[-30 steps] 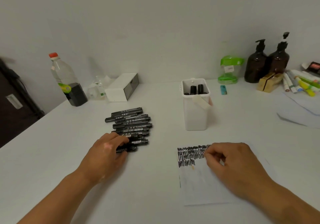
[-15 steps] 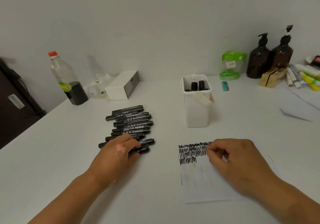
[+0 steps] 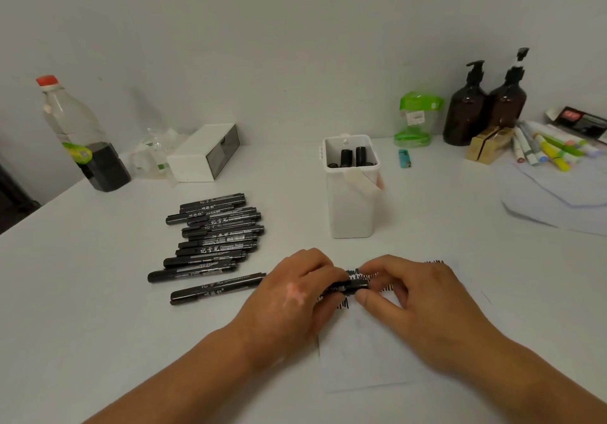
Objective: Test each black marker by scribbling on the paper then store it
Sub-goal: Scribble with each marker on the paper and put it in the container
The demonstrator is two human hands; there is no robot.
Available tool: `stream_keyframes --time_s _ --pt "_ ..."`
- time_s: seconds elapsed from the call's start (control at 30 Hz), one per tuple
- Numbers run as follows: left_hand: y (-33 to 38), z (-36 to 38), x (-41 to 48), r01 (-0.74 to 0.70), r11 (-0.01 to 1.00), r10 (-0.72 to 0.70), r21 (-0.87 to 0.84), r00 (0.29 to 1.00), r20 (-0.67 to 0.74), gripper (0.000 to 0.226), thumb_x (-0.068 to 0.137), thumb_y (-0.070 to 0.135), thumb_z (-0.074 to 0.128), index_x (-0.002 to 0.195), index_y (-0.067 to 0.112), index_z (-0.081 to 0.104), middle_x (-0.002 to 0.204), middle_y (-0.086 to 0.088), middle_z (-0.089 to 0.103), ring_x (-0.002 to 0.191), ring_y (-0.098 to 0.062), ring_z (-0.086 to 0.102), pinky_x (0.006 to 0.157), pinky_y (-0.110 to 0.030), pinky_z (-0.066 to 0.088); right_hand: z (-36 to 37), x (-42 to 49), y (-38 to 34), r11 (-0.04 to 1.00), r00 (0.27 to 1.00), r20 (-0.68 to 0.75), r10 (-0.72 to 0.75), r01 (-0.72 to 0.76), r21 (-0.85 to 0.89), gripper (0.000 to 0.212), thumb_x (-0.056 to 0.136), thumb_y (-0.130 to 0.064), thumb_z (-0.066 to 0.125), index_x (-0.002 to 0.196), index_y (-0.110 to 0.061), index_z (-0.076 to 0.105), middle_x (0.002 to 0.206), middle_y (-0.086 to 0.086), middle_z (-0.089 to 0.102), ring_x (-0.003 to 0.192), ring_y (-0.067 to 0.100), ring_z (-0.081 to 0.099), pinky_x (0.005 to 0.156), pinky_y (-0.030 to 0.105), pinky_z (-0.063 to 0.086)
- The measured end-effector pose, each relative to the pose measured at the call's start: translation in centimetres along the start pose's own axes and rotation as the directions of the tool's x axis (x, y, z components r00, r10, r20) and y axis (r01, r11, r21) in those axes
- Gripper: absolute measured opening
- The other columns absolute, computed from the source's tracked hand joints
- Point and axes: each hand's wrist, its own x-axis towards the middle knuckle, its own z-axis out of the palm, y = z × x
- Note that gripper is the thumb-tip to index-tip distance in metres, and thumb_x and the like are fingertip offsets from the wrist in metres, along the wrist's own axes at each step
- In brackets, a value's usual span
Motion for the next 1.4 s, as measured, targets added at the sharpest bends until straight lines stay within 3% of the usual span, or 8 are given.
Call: stream_keyframes --time_s 0.17,0.27,0.5,0.63,0.77,0.87,1.17,1.4 --pt "-0.2 0.6 1.2 -0.016 0.999 0.015 -0.037 0.999 -0.033 0.019 0.092 0.023 0.067 0.108 0.014 0.071 0.098 0.000 0.065 0.085 -0.016 0.062 0.073 -0.031 0.054 -0.1 0.3 0.4 0.997 0.998 -0.020 0.056 -0.055 0.058 0.009 0.082 -0.045 0.074 0.090 -0.045 0.071 0.074 -0.028 0.066 0.058 0.007 0.054 0.059 0.013 0.043" --pt "-1.0 0.4 1.0 0.042 0.998 -0.044 -0.052 0.998 -0.052 0.028 0.087 0.026 0.072 0.112 0.015 0.070 0.101 0.004 0.068 0.092 -0.014 0.062 0.080 -0.030 0.053 -0.7 0.6 0.8 0.977 0.992 -0.047 0.119 -0.109 0.183 0.017 0.082 -0.036 0.078 0.093 -0.047 0.071 0.078 -0.019 0.074 0.063 0.008 0.060 0.060 0.012 0.046" --pt "-2.2 -0.6 0.2 0.191 0.973 -0.203 -0.133 0.975 -0.086 0.036 0.088 0.038 0.068 0.119 0.020 0.067 0.102 0.013 0.069 0.091 0.012 0.056 0.085 -0.005 0.043 -1.7 1.1 1.1 0.919 0.978 -0.042 0.205 -0.178 0.351 0.021 0.081 -0.033 0.079 0.096 -0.046 0.072 0.078 -0.009 0.077 0.078 0.023 0.068 0.069 0.019 0.048" --pt "-1.0 0.0 -0.2 0.144 0.988 -0.145 -0.052 0.989 -0.018 0.032 0.097 0.038 0.056 0.123 0.020 0.064 0.102 0.010 0.066 0.090 -0.005 0.060 0.080 -0.021 0.049 -1.5 0.9 0.3 0.889 0.979 -0.010 0.202 -0.179 0.422 0.026 0.082 -0.022 0.080 0.096 -0.042 0.073 0.074 -0.005 0.076 0.075 0.025 0.064 0.065 0.014 0.044" --pt "-0.2 0.5 -0.3 0.127 0.992 -0.126 -0.027 0.991 0.037 0.037 0.099 0.040 0.042 0.125 0.020 0.061 0.096 0.009 0.062 0.084 -0.009 0.055 0.073 -0.015 0.037 -1.4 0.7 -1.2 0.799 0.980 0.074 0.183 -0.193 0.570 0.020 0.082 -0.012 0.082 0.092 -0.028 0.073 0.072 -0.001 0.075 0.053 0.001 0.054 0.054 0.005 0.040" --pt "-0.1 0.8 -0.4 0.139 0.985 -0.132 -0.097 0.988 0.075 0.041 0.101 0.050 0.033 0.117 0.024 0.060 0.095 0.011 0.060 0.081 -0.008 0.052 0.069 -0.016 0.034 -1.1 0.6 -1.9 0.698 0.967 0.133 0.215 -0.248 0.672 0.017 0.072 -0.021 0.076 0.089 -0.021 0.073 0.071 0.000 0.072 0.049 0.001 0.050 0.047 0.011 0.038" --pt "0.9 0.7 -0.3 0.100 0.989 -0.094 -0.107 0.994 0.056 0.021 0.103 0.052 0.029 0.097 0.039 0.044 0.067 0.032 0.039 0.058 0.010 0.040 0.053 -0.008 0.026 -0.1 0.3 -2.8 0.717 0.968 0.141 0.210 -0.250 0.650 0.011 0.080 -0.020 0.082 0.085 -0.020 0.072 0.063 -0.003 0.070 0.048 0.000 0.056 0.048 0.010 0.040" --pt "1.5 0.8 -0.4 0.079 0.986 -0.073 -0.146 0.996 0.047 0.020 0.103 0.046 0.034 0.089 0.033 0.039 0.060 0.017 0.032 0.054 -0.013 0.031 0.050 -0.019 0.022 0.2 0.3 -2.6 0.738 0.971 0.156 0.180 -0.238 0.632 0.014 0.073 -0.030 0.079 0.081 -0.024 0.069 0.056 -0.007 0.059 0.045 0.008 0.045 0.046 0.018 0.036"
